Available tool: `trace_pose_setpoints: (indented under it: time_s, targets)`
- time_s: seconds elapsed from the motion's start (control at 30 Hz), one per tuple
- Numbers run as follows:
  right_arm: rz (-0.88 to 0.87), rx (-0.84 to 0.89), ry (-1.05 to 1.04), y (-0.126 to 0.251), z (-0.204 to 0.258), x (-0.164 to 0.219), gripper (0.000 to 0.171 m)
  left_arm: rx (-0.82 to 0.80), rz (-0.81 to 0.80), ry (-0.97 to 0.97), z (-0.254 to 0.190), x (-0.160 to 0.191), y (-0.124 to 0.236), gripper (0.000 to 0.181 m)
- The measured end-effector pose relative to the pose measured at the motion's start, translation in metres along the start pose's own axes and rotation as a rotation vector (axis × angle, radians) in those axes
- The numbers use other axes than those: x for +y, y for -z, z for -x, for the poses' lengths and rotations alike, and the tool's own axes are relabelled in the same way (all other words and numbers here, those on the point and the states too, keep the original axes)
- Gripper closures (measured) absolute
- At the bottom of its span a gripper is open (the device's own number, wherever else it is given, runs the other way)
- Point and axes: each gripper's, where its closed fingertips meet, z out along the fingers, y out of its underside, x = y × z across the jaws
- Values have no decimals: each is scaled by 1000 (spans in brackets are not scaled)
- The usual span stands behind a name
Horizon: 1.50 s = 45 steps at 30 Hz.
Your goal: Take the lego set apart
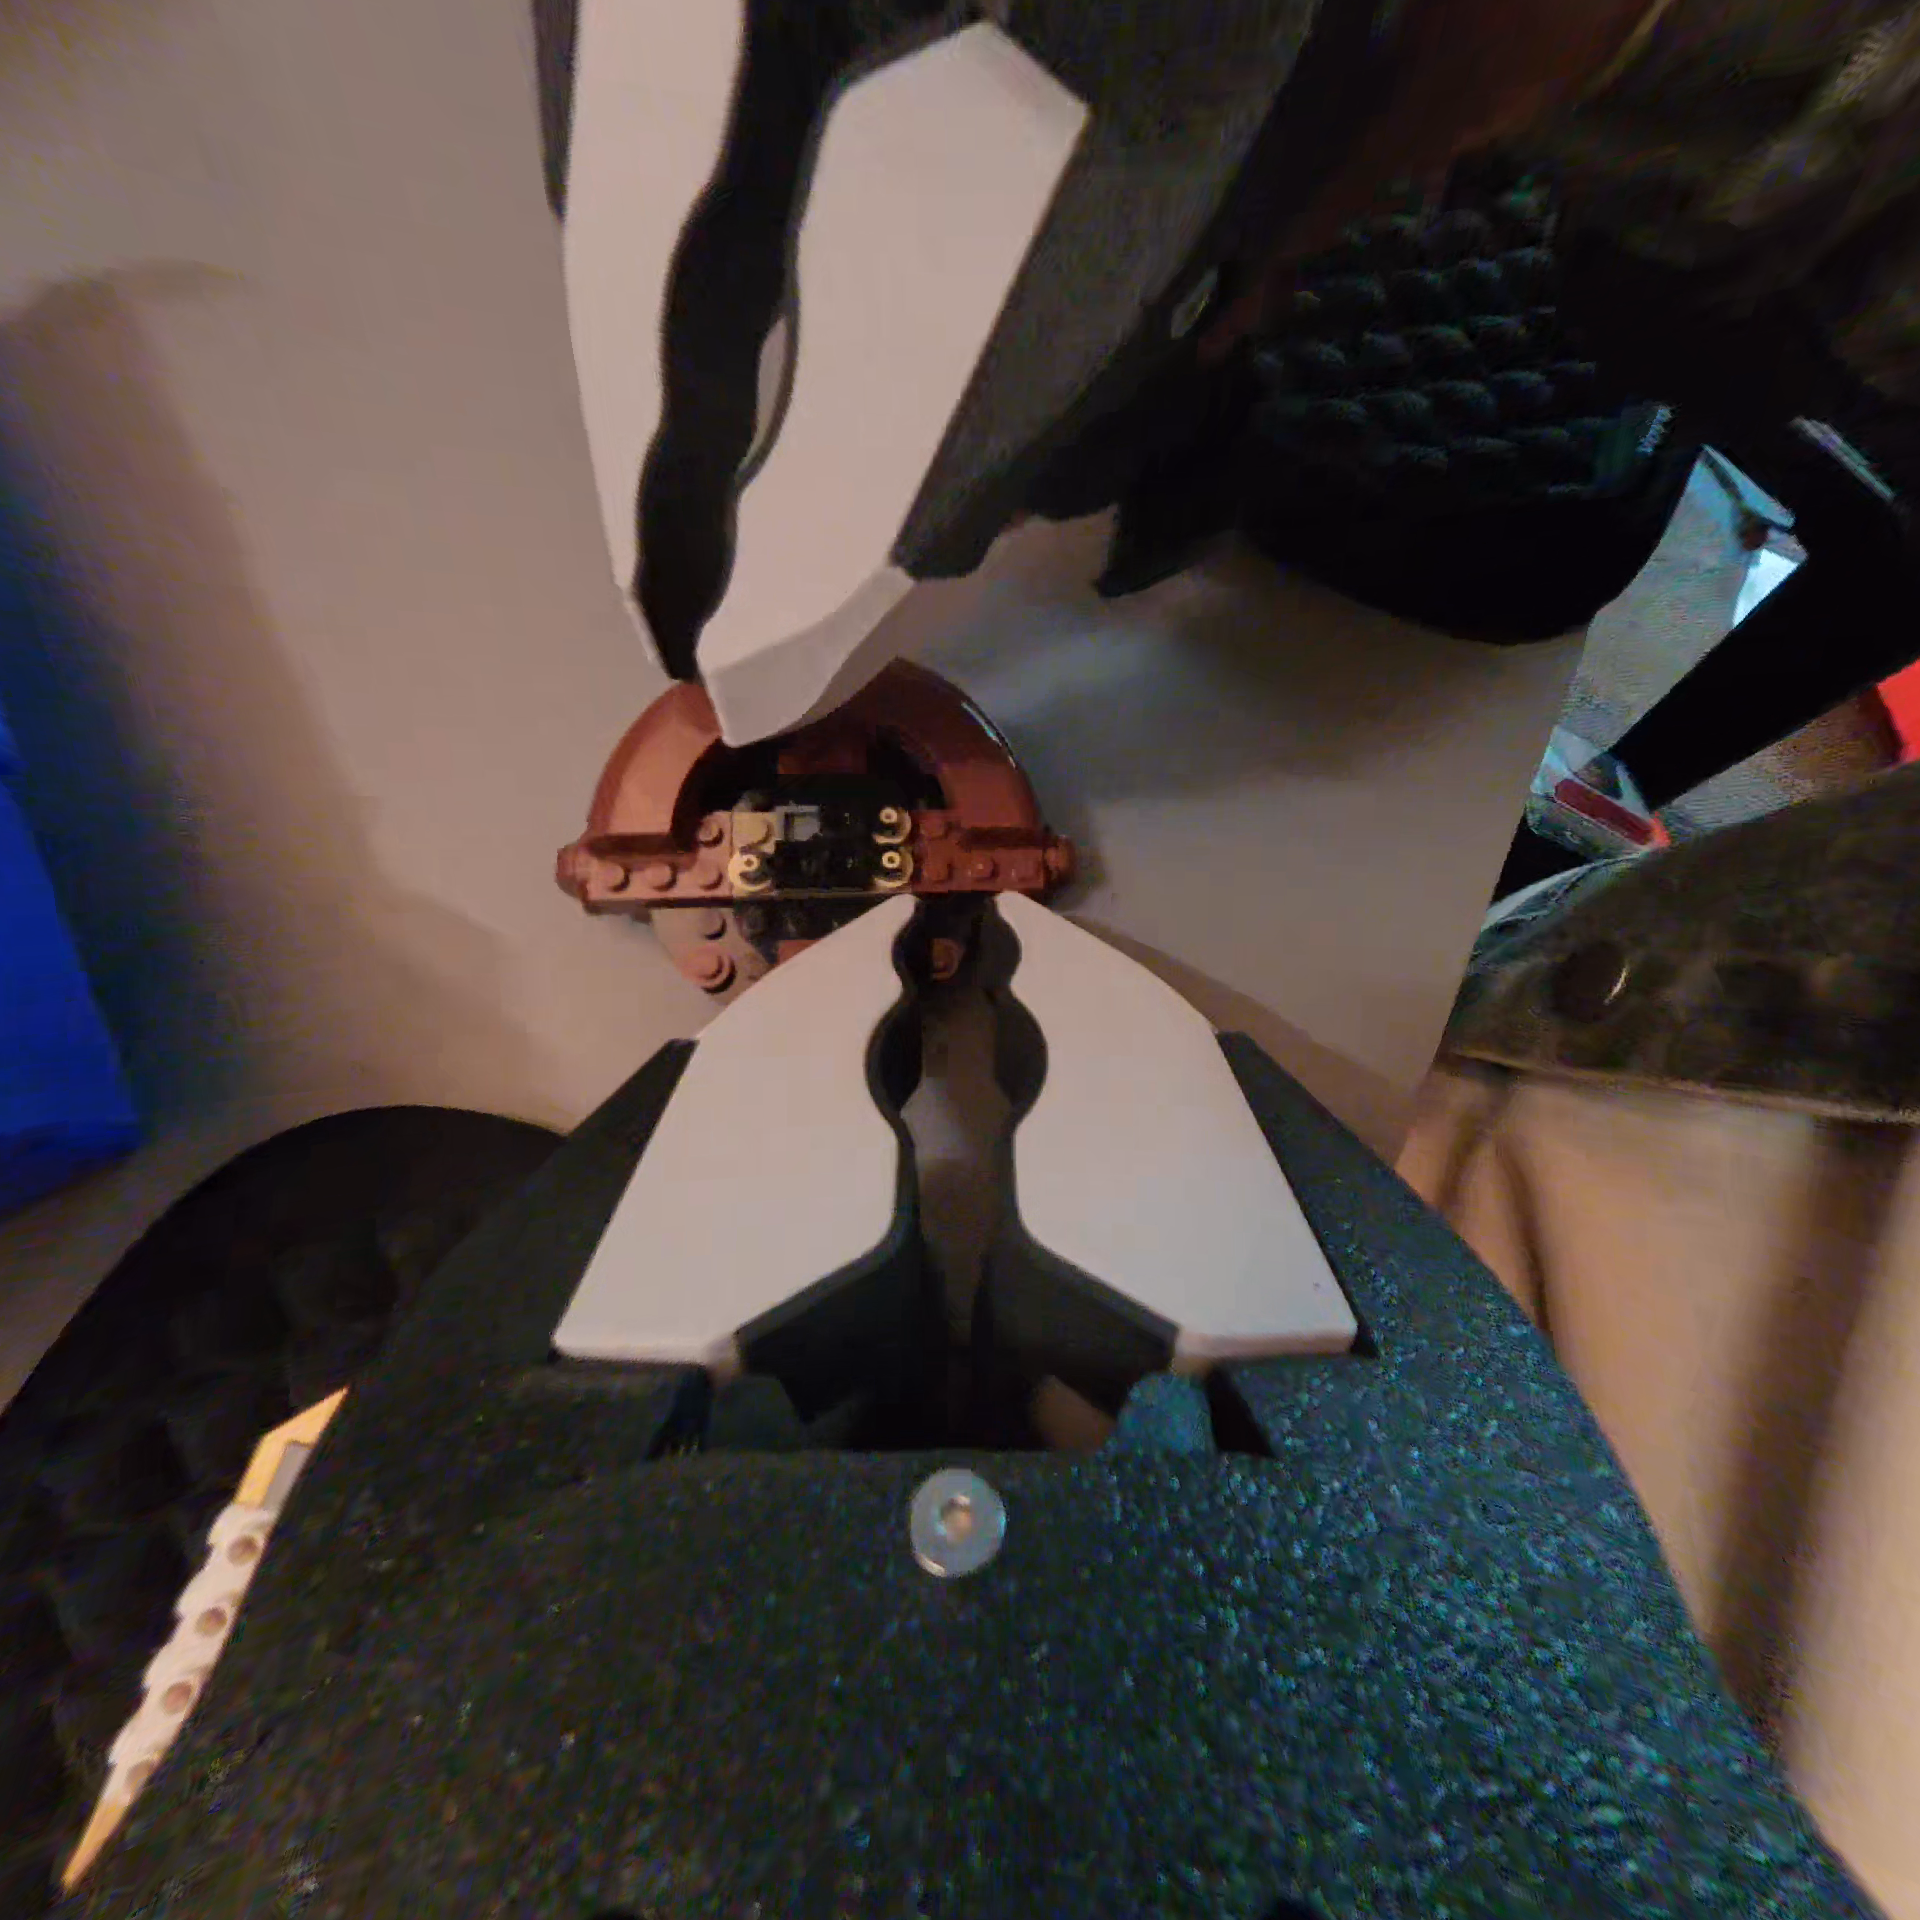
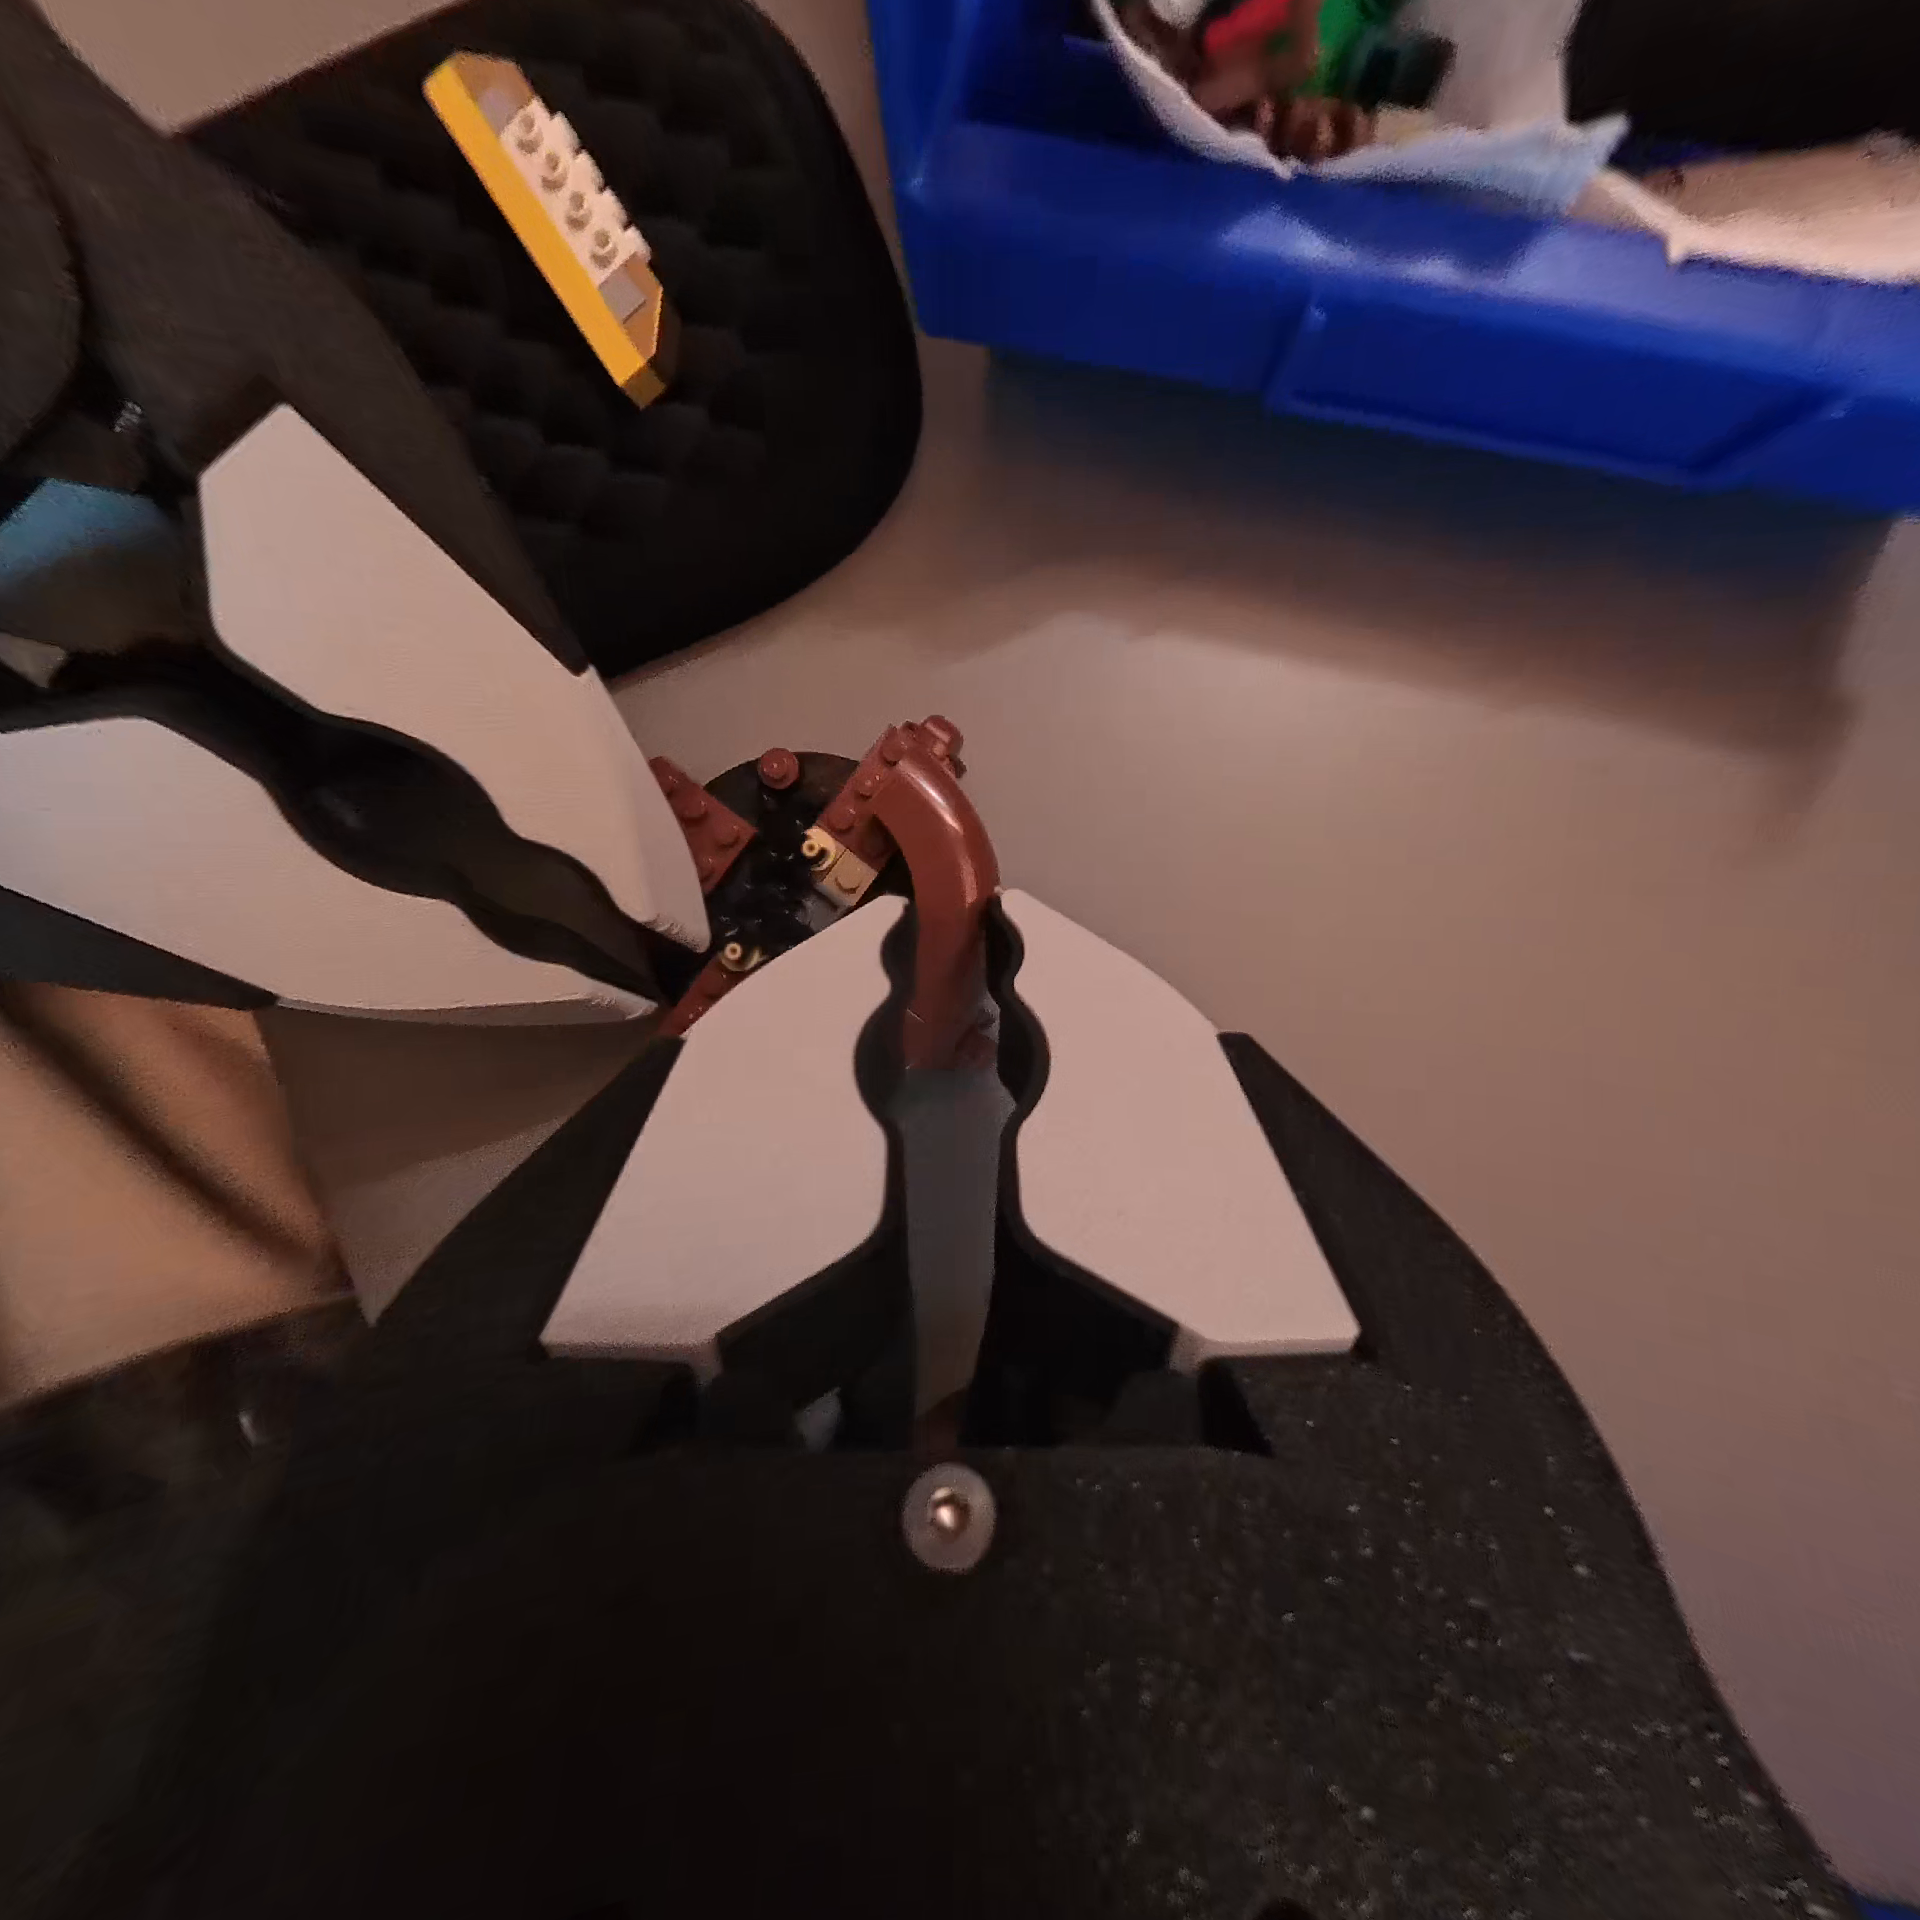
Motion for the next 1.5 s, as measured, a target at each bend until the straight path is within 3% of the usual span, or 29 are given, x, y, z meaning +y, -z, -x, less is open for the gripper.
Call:
trace_pose_setpoints:
  time_s: [0.1, 0.3, 0.4, 0.47, 0.83, 0.93, 1.07, 1.13, 1.17, 1.37, 1.43, 1.5]
  targets:
    - [54, -25, 59, 1, -2, 0, 160, -3, 3, -21, 4, -1, 3, 169]
    - [25, -72, 45, 6, -1, -4, 144, -106, -224, -89, 31, -40, 27, 169]
    - [87, -34, 60, -6, -3, 5, 142, -105, -125, -119, 32, -28, 6, 174]
    - [55, -35, 89, -9, 0, 2, 154, -126, -49, -99, 36, -15, -4, 181]
    - [-117, 406, 594, -6, -1, -7, 160, -111, -57, -40, 39, -15, -5, 181]
    - [-308, 462, 579, 12, 7, -26, 171, -153, -56, -48, 43, -15, -5, 181]
    - [-243, 170, 238, 14, 5, -16, 171, -140, -68, -34, 43, -15, -5, 181]
    - [-187, 51, 97, 10, 4, -13, 138, -140, -68, -36, 43, -15, -5, 181]
    - [-149, 1, 59, 7, 3, -12, 137, -140, -68, -36, 43, -15, -5, 181]
    - [82, -171, 17, -13, 1, 3, 150, -143, -69, -42, 43, -15, -5, 181]
    - [21, -163, 62, -13, -3, -2, 154, -142, -70, -39, 43, -15, -5, 181]
    - [-179, -24, 183, -3, -11, -21, 156, -134, -72, -30, 43, -15, -5, 181]
